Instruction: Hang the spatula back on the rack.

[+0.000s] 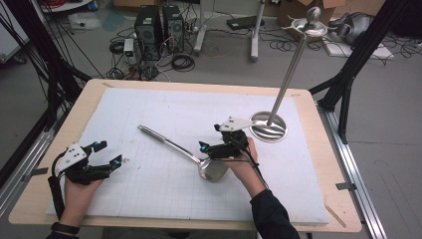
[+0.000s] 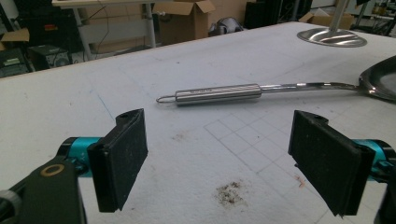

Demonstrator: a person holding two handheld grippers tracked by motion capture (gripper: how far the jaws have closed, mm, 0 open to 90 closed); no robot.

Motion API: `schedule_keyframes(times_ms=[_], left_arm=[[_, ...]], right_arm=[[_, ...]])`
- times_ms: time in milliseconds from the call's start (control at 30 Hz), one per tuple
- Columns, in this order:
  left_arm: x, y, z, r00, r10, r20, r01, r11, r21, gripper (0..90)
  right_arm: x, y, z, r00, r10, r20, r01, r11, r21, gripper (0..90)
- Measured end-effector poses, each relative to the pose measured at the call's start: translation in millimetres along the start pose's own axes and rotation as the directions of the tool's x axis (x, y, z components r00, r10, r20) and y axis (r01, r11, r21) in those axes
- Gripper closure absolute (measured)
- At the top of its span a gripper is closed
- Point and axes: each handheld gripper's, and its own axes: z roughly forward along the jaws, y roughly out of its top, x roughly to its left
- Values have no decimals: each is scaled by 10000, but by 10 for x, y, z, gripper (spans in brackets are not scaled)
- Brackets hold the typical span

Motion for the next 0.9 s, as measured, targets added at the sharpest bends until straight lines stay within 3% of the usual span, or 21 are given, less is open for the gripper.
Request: schedule_keyframes(times_ms=[167,500,700,733,767,800,867,900], left_arm=[[-3,-2,-5,10000,-17,7,17,10000,-74,199],[-1,-4,-12,10000,5,-19,-6,9999,-139,199],[3,-6,-17,10000,-50,4,50,9998,-186,202],[5,-6,-19,10000,-47,17,47,9998,-183,202],[5,-6,-18,10000,-48,16,48,9998,-183,202],[4,-6,-17,10000,-39,13,40,9998,-186,202],[3,-5,-16,10000,-10,18,10,9999,-151,202],[3,-6,-18,10000,-34,30,35,9998,-178,202]], right_arm=[[94,108,250,9990,-358,-261,371,9978,548,174],[197,127,617,9975,-310,-640,397,9894,1396,178],[272,138,828,9950,-565,-828,734,9735,2166,192],[290,133,898,9936,-753,-837,937,9654,2432,204],[290,133,898,9936,-753,-837,937,9654,2432,204],[299,120,961,9932,-731,-902,955,9562,2766,223],[302,113,993,9930,-742,-919,975,9541,2831,232],[310,106,1034,9931,-754,-899,996,9465,3070,256]])
